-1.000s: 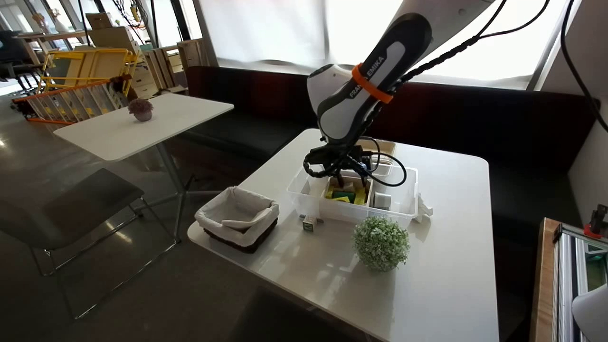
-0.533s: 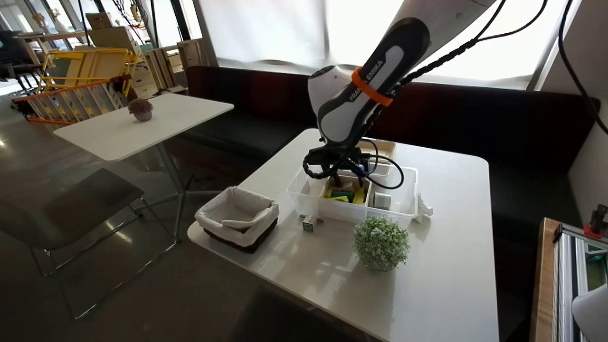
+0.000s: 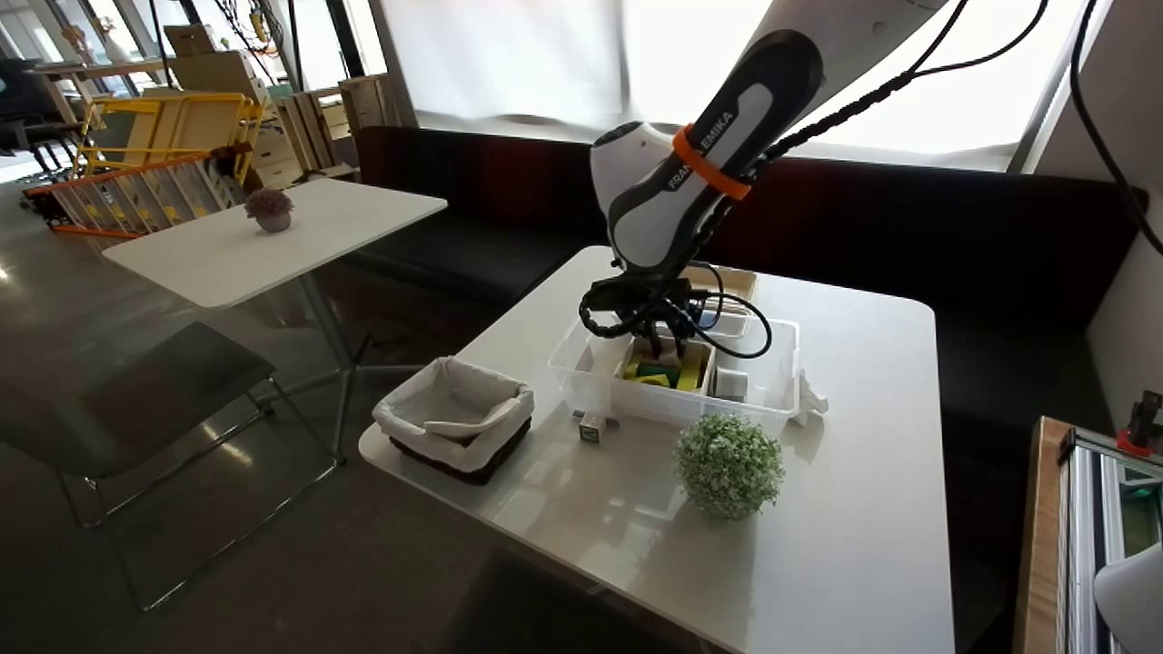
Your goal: Remove some objects from the box and put them inside the container
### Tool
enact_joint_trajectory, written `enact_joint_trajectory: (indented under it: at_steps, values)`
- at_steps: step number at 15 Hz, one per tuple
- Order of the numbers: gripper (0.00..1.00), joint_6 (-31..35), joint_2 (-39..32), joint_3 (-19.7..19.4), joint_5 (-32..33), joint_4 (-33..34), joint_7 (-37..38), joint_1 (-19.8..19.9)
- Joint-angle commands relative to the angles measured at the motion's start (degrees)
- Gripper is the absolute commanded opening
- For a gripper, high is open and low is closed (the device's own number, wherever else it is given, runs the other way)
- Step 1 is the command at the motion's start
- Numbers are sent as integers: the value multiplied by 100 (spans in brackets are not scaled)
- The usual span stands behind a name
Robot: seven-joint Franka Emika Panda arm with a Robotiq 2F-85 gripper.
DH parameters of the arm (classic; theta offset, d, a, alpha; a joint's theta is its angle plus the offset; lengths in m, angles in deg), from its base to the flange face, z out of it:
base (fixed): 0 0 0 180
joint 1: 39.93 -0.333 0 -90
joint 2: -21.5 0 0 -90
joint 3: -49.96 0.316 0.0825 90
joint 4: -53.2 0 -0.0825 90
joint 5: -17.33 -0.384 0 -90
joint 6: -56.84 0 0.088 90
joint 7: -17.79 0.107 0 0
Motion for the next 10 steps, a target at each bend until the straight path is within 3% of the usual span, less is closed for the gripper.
enact_joint_trajectory:
  at_steps: [1, 3, 4, 5, 10]
  values:
    - [23, 103, -101, -24, -91, 15, -71, 4]
    - [21, 95, -97, -24, -87, 11, -83, 4]
    - [12, 84, -49, -31, -70, -13, -70, -13]
    - [10, 70, -19, -26, -69, -25, -83, -15]
    - [10, -287, 488, -106, 62, -206, 143, -190]
